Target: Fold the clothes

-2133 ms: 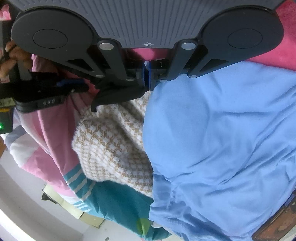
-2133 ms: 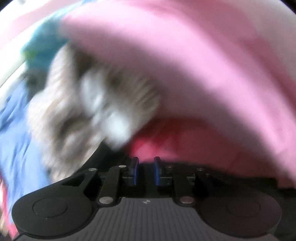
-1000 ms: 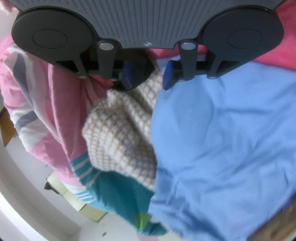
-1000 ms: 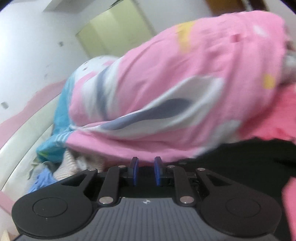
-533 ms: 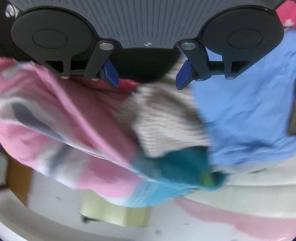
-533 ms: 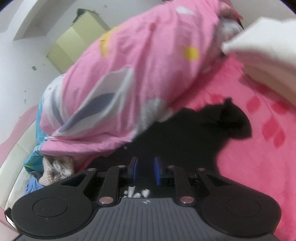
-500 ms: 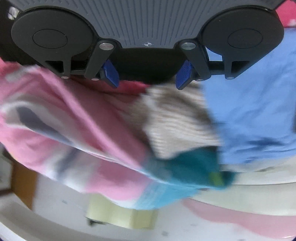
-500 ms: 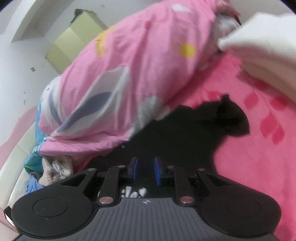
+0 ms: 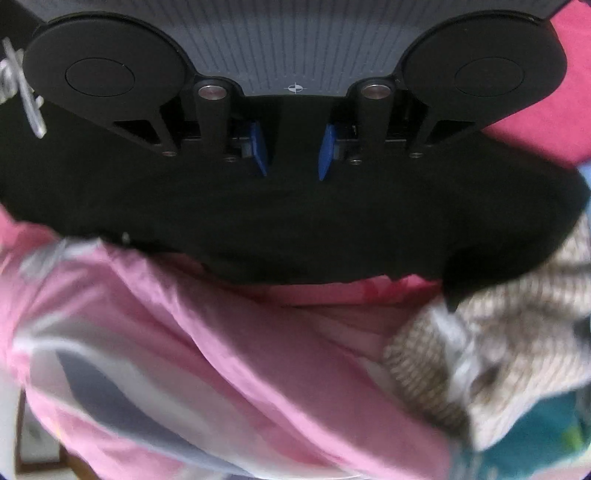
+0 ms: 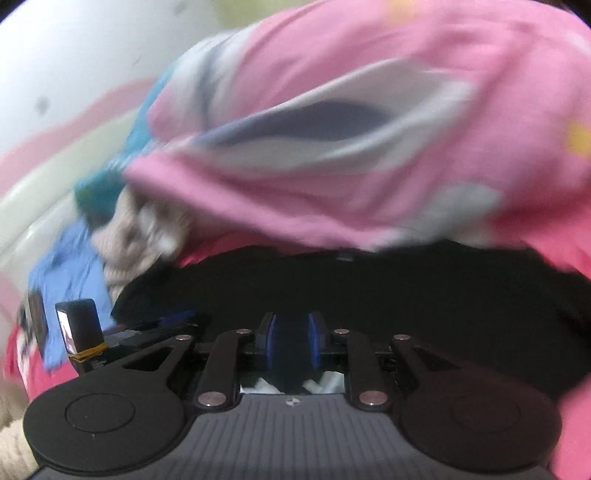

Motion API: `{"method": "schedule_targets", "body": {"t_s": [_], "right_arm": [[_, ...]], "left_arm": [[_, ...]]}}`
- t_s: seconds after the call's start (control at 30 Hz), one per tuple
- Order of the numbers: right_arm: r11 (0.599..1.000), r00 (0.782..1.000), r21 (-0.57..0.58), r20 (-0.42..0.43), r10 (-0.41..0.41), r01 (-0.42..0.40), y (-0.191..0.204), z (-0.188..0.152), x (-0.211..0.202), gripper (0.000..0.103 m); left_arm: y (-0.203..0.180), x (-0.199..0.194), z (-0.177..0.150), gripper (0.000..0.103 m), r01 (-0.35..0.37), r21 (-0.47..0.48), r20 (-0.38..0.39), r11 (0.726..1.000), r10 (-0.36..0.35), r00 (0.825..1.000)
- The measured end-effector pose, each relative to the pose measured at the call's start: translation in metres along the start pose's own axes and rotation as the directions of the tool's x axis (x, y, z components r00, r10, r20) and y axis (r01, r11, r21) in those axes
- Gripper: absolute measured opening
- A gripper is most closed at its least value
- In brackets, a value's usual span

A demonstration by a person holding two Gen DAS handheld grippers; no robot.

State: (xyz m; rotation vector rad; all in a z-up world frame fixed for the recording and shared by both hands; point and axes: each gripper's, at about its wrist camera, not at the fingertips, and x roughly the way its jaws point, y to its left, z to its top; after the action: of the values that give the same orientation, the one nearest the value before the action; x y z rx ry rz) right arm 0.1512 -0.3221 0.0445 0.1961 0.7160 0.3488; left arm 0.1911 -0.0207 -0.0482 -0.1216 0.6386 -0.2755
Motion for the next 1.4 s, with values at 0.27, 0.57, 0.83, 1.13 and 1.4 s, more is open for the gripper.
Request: {"method": "schedule_targets", "body": {"t_s": [0.27,0.57,0.83,1.13,1.4], "right_arm": [[0.981,0.995,-0.193,-0.095,-0.014,-0.005,0.044,0.038,0.141,0.020],[0.975,0.981,-0.221,-0.187,-0.043,0.000,0.018,0.076,0.220,0.030],[0.952,0.977,-0.301,-0.213,-0.010,-0.056,0.022,0.065,0.225,0.033],[0.827,0.983,-0.545,-0.032,-0.182,0.135,0.062,0.043,0.220,0.006],[0.855,0.971,-0.471,0.011,-0.238,0.215,0.057,0.042,0.232,0.015]], "left_arm": [[0.019,-0.002,-0.007,0.033,0.096,-0.098,0.038,0.991,-0.092,0.995],[0.029,-0.003,-0.004,0.034,0.157,-0.164,0.051,0.974,-0.151,0.987],[0.030,-0.005,-0.005,0.034,0.164,-0.170,0.051,0.972,-0.157,0.986],[0.028,-0.006,-0.004,0.034,0.167,-0.173,0.052,0.971,-0.160,0.986],[0.028,-0.005,-0.005,0.034,0.171,-0.176,0.052,0.969,-0.164,0.985]]}}
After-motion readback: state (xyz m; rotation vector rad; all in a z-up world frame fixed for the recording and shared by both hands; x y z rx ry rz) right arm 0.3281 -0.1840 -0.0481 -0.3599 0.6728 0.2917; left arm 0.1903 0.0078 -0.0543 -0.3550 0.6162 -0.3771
